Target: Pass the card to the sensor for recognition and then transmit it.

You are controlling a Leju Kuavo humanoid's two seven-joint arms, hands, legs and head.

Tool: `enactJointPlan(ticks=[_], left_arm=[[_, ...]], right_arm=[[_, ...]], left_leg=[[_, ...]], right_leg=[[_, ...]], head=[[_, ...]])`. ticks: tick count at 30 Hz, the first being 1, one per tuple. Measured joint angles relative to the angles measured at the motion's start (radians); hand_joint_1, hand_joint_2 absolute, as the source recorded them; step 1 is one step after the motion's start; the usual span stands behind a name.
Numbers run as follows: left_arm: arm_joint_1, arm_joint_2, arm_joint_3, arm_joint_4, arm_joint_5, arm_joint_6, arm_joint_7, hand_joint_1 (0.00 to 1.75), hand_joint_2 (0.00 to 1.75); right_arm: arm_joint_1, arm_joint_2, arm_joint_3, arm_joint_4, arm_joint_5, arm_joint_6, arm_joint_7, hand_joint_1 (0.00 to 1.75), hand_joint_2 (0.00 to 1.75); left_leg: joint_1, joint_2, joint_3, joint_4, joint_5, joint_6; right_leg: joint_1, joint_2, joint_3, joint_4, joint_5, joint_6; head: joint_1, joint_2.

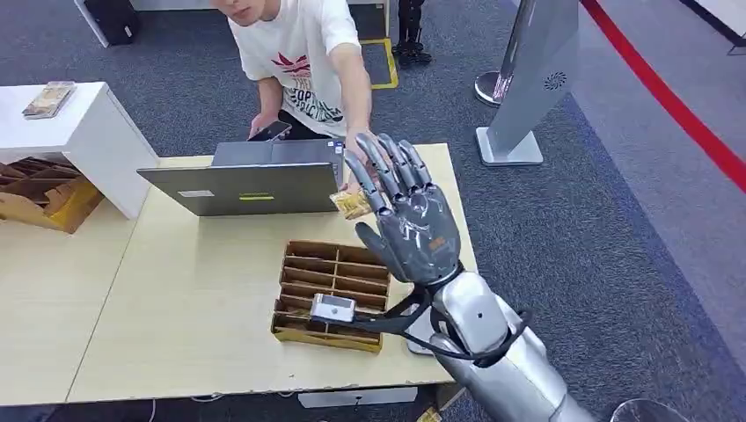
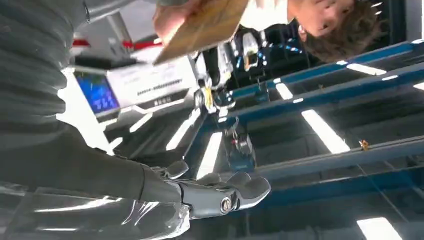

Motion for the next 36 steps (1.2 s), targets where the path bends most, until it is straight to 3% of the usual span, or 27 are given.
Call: enactJointPlan(ticks=[3, 4, 6, 7, 8, 36], left_arm=[[0.0, 0.007, -0.013, -0.01, 0.0, 0.0, 0.005, 0.0, 0.0], [0.0, 0.008, -0.015, -0.013, 0.0, 0.0, 0.005, 0.0, 0.0], [0.0, 0.01, -0.016, -0.016, 0.0, 0.0, 0.007, 0.0, 0.0], [0.0, 0.011, -0.017, -0.017, 0.0, 0.0, 0.007, 0.0, 0.0], [0.001, 0.013, -0.018, -0.021, 0.0, 0.0, 0.007, 0.0, 0.0], [0.003, 0.017, -0.02, -0.029, 0.022, 0.001, 0.006, 0.0, 0.0]], right_arm=[[-0.022, 0.0, 0.011, 0.045, 0.019, -0.01, 0.003, 0.0, 1.75], [-0.028, 0.0, 0.013, 0.055, 0.024, -0.01, 0.005, 0.1, 1.75], [-0.035, 0.0, 0.018, 0.071, 0.025, -0.01, 0.008, 1.47, 1.75], [-0.037, 0.0, 0.02, 0.078, 0.025, -0.01, 0.009, 1.52, 1.75], [-0.04, 0.002, 0.022, 0.086, 0.025, -0.01, 0.01, 1.69, 1.75], [-0.04, 0.007, 0.034, 0.142, -0.005, -0.012, 0.019, 1.75, 1.75]], left_leg=[[0.0, 0.0, 0.0, 0.0, 0.0, 0.0], [0.0, 0.0, 0.0, 0.0, 0.0, 0.0], [0.0, 0.0, 0.0, 0.0, 0.0, 0.0], [0.0, 0.0, 0.0, 0.0, 0.0, 0.0], [0.0, 0.0, 0.0, 0.0, 0.0, 0.0], [0.0, 0.0, 0.0, 0.0, 0.0, 0.0]], right_leg=[[0.0, 0.0, 0.0, 0.0, 0.0, 0.0], [0.0, 0.0, 0.0, 0.0, 0.0, 0.0], [0.0, 0.0, 0.0, 0.0, 0.0, 0.0], [0.0, 0.0, 0.0, 0.0, 0.0, 0.0], [0.0, 0.0, 0.0, 0.0, 0.0, 0.0], [0.0, 0.0, 0.0, 0.0, 0.0, 0.0]], head=[[0.0, 0.0], [0.0, 0.0], [0.0, 0.0], [0.0, 0.0], [0.0, 0.0], [0.0, 0.0]])
